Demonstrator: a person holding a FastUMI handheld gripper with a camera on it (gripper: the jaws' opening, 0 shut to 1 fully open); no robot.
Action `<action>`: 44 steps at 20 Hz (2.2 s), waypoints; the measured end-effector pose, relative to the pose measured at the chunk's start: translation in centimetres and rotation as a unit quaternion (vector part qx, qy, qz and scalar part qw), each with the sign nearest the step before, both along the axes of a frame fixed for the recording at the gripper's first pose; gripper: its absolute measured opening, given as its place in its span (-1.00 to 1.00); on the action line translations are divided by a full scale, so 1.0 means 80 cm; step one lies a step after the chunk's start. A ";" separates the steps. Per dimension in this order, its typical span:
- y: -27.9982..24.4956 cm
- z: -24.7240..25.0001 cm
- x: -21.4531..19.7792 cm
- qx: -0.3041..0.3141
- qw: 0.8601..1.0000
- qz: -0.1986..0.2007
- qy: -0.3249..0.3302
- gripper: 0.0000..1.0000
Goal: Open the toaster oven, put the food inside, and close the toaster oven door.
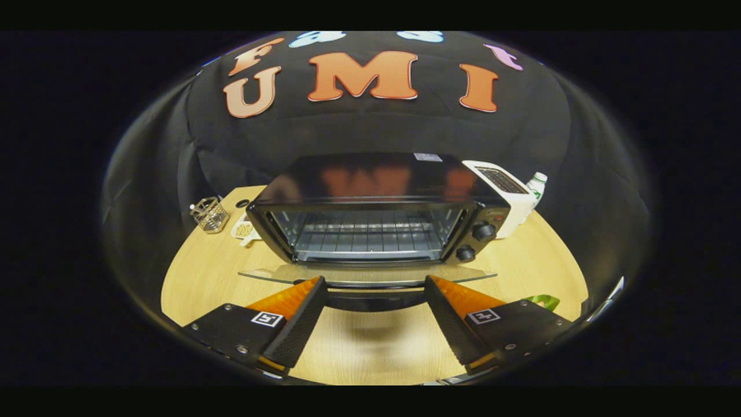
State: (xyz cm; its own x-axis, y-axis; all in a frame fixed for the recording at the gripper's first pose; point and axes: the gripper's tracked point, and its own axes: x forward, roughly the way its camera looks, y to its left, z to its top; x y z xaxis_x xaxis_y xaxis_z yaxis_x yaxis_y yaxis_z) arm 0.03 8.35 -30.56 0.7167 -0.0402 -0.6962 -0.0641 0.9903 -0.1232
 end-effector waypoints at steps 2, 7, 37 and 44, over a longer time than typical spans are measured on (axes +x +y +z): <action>-0.005 -0.019 -0.025 0.000 1.000 -0.005 0.024 0.99; -0.012 -0.061 -0.060 0.007 0.999 -0.016 0.050 0.98; -0.156 0.052 -0.024 0.091 0.996 0.001 0.007 0.98; -0.274 0.039 -0.027 0.085 0.994 -0.058 0.025 0.99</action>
